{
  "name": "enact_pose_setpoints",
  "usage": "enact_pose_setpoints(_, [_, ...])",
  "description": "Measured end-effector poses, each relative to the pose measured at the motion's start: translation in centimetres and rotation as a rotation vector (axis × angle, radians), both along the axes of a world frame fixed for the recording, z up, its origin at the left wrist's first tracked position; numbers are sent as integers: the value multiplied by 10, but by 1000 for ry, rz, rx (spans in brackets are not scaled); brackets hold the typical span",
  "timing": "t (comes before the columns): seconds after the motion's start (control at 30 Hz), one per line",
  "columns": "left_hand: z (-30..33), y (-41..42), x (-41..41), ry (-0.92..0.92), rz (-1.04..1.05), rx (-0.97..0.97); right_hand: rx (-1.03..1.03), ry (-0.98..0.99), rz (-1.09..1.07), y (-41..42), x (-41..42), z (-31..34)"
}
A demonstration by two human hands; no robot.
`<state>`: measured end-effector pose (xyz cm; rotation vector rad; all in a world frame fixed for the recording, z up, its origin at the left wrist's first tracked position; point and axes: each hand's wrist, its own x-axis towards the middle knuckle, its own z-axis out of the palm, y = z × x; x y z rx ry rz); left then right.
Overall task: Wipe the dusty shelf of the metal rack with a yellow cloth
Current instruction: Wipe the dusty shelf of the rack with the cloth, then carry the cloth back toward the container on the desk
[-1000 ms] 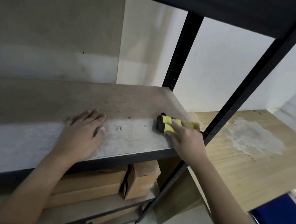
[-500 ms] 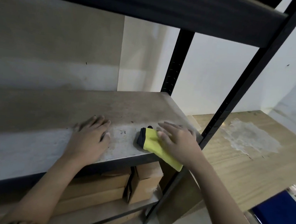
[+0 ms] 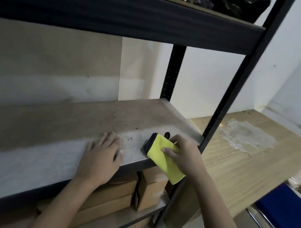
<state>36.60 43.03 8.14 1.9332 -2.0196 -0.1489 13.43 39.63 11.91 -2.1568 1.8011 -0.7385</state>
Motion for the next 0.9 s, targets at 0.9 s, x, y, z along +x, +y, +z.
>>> enact_pose_setpoints(0.9, [-94, -20, -367, 401, -328, 65, 51, -577, -476, 61, -333, -108])
